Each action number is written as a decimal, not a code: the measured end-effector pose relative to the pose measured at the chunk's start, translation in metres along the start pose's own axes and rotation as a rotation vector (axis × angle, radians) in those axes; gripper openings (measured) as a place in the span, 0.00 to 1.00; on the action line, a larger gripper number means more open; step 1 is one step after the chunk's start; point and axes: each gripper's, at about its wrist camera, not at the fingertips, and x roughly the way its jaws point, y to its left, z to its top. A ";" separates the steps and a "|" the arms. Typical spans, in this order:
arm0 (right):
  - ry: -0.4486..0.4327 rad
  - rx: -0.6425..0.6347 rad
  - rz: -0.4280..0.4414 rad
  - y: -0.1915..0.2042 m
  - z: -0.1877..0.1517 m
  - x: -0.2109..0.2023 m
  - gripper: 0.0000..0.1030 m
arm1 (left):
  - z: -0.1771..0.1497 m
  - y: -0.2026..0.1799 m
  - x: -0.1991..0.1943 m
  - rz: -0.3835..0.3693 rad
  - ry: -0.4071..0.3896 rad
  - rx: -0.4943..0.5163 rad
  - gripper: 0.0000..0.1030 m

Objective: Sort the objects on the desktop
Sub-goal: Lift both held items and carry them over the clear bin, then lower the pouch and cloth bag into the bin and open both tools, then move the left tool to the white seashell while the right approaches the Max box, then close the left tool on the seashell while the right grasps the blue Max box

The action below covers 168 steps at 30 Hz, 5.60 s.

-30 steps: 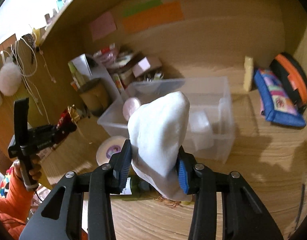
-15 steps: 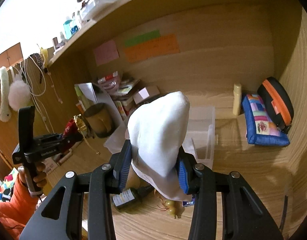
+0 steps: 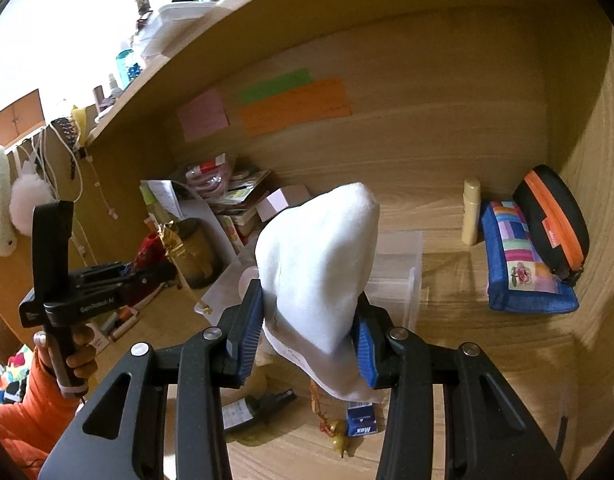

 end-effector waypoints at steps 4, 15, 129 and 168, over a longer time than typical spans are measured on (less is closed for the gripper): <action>0.012 0.008 -0.004 -0.004 0.002 0.006 0.36 | 0.009 -0.006 0.017 -0.018 0.015 0.007 0.20; 0.086 0.018 -0.004 -0.014 0.004 0.043 0.36 | 0.017 -0.021 0.066 -0.049 0.104 0.038 0.20; 0.195 -0.043 -0.316 0.008 -0.102 0.000 1.00 | -0.163 0.013 -0.032 0.132 0.208 -0.055 0.96; 0.378 -0.168 -0.244 -0.001 -0.106 0.071 0.52 | -0.184 -0.002 -0.028 0.224 0.142 -0.057 0.33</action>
